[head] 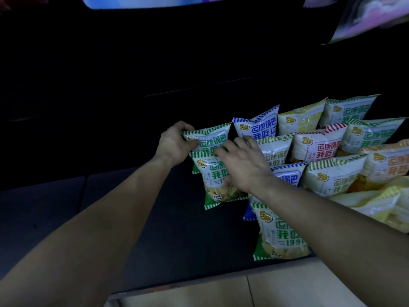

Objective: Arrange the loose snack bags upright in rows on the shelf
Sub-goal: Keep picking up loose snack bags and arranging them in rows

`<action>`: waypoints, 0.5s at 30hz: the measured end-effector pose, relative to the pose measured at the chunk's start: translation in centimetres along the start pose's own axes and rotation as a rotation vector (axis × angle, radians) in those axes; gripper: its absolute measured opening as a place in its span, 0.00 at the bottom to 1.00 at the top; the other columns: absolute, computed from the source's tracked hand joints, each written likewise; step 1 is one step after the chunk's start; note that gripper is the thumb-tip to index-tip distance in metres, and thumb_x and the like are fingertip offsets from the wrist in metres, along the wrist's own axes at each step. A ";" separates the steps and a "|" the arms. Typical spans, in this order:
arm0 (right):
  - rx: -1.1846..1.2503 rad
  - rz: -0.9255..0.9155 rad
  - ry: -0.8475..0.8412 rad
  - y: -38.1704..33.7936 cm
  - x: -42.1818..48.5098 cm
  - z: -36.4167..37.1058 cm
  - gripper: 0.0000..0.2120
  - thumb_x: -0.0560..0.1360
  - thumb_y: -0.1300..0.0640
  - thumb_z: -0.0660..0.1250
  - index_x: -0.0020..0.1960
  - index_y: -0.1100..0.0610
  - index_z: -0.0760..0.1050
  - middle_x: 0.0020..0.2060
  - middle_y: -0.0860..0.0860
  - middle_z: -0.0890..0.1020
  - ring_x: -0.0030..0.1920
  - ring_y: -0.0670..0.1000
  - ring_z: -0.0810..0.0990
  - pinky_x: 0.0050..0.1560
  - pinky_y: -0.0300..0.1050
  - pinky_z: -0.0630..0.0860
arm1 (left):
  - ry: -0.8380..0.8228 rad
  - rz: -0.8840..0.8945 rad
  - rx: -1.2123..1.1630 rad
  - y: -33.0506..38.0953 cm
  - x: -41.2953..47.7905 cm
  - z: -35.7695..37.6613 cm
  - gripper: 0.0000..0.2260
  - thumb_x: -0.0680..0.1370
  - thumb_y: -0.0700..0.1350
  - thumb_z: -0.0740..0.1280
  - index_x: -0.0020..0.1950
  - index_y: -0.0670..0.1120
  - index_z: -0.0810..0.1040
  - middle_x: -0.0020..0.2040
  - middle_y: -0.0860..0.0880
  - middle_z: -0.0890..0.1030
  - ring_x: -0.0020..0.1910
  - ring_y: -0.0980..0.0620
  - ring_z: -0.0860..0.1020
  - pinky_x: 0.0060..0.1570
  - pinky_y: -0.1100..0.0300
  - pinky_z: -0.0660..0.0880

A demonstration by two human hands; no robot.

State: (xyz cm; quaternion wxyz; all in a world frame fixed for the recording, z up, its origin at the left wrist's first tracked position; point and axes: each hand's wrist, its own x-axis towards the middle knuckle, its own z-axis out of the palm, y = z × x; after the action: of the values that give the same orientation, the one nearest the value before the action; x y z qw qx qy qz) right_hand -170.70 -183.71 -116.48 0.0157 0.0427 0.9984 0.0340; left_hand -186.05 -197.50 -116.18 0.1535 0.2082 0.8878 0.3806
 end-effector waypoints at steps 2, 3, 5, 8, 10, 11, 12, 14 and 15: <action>0.007 0.002 0.000 0.0 0.0 0.0 0.42 0.63 0.37 0.77 0.71 0.51 0.67 0.64 0.52 0.74 0.66 0.57 0.69 0.72 0.58 0.58 | -0.021 0.004 -0.008 0.0 -0.6 -0.3 0.19 0.75 0.48 0.75 0.63 0.52 0.76 0.56 0.51 0.79 0.45 0.59 0.77 0.38 0.73 0.70; 0.012 0.003 -0.007 0.0 0.0 -0.1 0.43 0.63 0.37 0.77 0.71 0.51 0.66 0.65 0.52 0.73 0.67 0.57 0.69 0.72 0.58 0.58 | -0.037 0.007 -0.003 0.1 -1.1 -0.4 0.22 0.75 0.49 0.74 0.67 0.53 0.74 0.58 0.52 0.77 0.48 0.58 0.77 0.42 0.72 0.71; 0.019 0.006 -0.029 0.2 0.1 -0.3 0.44 0.63 0.36 0.77 0.73 0.50 0.65 0.66 0.52 0.72 0.68 0.57 0.67 0.73 0.58 0.57 | -0.060 0.018 -0.002 -0.2 -2.0 -0.5 0.29 0.74 0.51 0.75 0.73 0.53 0.69 0.63 0.52 0.74 0.54 0.56 0.77 0.52 0.66 0.73; 0.014 -0.002 -0.079 0.3 0.1 -0.8 0.45 0.63 0.35 0.77 0.73 0.51 0.65 0.67 0.52 0.70 0.69 0.56 0.65 0.74 0.59 0.55 | -0.070 0.019 0.072 -0.7 -3.8 -1.0 0.36 0.73 0.54 0.74 0.77 0.54 0.62 0.72 0.49 0.69 0.62 0.50 0.76 0.61 0.54 0.75; -0.001 -0.011 -0.087 0.2 -0.4 -1.3 0.45 0.64 0.35 0.76 0.74 0.51 0.64 0.67 0.53 0.70 0.69 0.57 0.65 0.74 0.59 0.55 | -0.040 0.039 0.146 -0.5 -5.2 -1.7 0.39 0.74 0.56 0.74 0.79 0.54 0.57 0.75 0.48 0.64 0.69 0.49 0.70 0.67 0.51 0.71; -0.001 -0.016 -0.080 0.2 -0.7 -1.6 0.44 0.65 0.35 0.75 0.74 0.52 0.64 0.68 0.53 0.69 0.69 0.57 0.64 0.74 0.59 0.55 | -0.019 0.059 0.179 -0.3 -5.9 -2.1 0.40 0.74 0.56 0.73 0.80 0.54 0.55 0.77 0.48 0.62 0.71 0.49 0.67 0.69 0.53 0.69; 0.005 -0.015 -0.062 0.4 -1.1 -2.1 0.43 0.66 0.35 0.74 0.74 0.51 0.64 0.68 0.53 0.69 0.70 0.57 0.64 0.74 0.58 0.55 | 0.003 0.080 0.207 0.1 -6.7 -2.5 0.40 0.74 0.56 0.73 0.80 0.54 0.54 0.77 0.49 0.61 0.73 0.49 0.65 0.70 0.54 0.67; 0.032 0.003 -0.023 1.1 -2.1 -3.5 0.40 0.69 0.34 0.70 0.74 0.51 0.64 0.68 0.53 0.69 0.70 0.57 0.64 0.73 0.57 0.58 | 0.044 0.116 0.247 1.0 -8.3 -3.0 0.39 0.75 0.56 0.72 0.80 0.53 0.55 0.77 0.50 0.61 0.74 0.50 0.63 0.70 0.55 0.66; 0.051 0.022 -0.005 1.6 -2.7 -4.3 0.38 0.71 0.34 0.68 0.74 0.51 0.63 0.68 0.53 0.69 0.69 0.57 0.64 0.71 0.57 0.60 | 0.055 0.133 0.261 1.4 -9.3 -3.0 0.38 0.75 0.56 0.72 0.79 0.53 0.57 0.76 0.50 0.62 0.73 0.50 0.64 0.70 0.55 0.66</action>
State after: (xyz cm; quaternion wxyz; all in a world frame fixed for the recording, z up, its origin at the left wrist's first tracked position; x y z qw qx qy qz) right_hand -168.04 -182.63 -112.00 0.0167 0.0540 0.9984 0.0084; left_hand -178.98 -202.96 -112.06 0.0753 0.2741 0.9179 0.2768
